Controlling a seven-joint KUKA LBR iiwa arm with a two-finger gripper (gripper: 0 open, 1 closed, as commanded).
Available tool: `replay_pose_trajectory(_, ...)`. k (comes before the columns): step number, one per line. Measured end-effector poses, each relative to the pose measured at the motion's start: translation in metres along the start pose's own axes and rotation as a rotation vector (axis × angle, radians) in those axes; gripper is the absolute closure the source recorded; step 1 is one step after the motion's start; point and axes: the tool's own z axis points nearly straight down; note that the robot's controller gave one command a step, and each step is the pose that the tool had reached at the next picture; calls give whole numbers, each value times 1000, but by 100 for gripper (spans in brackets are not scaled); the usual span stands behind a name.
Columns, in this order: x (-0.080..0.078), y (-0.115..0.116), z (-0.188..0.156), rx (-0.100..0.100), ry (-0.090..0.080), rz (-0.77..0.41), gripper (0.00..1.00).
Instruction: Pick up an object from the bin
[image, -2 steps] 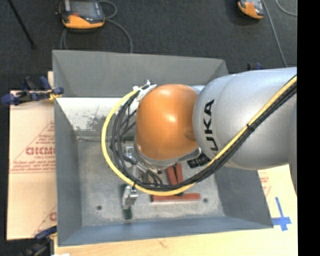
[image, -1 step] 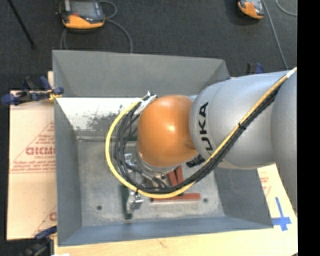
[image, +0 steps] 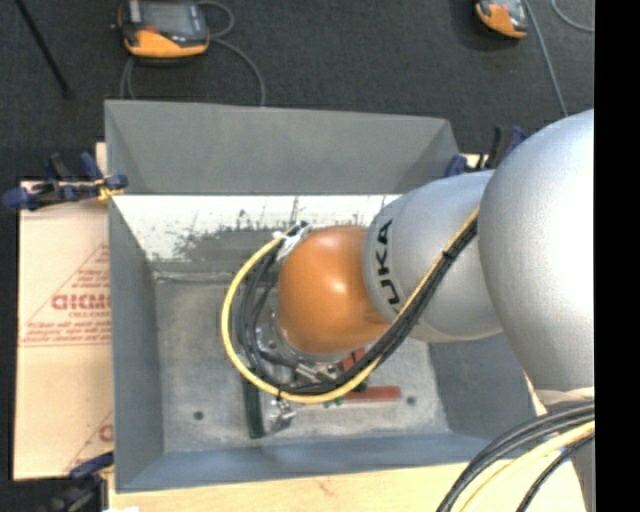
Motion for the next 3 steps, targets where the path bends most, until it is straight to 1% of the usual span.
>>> replay_pose_trajectory(1,-2,-2,20,0,-8,-269,0)
replay_pose_trajectory(2,-4,2,21,-1,1,-93,0)
replay_pose_trajectory(3,-3,-2,16,-2,12,-266,100)
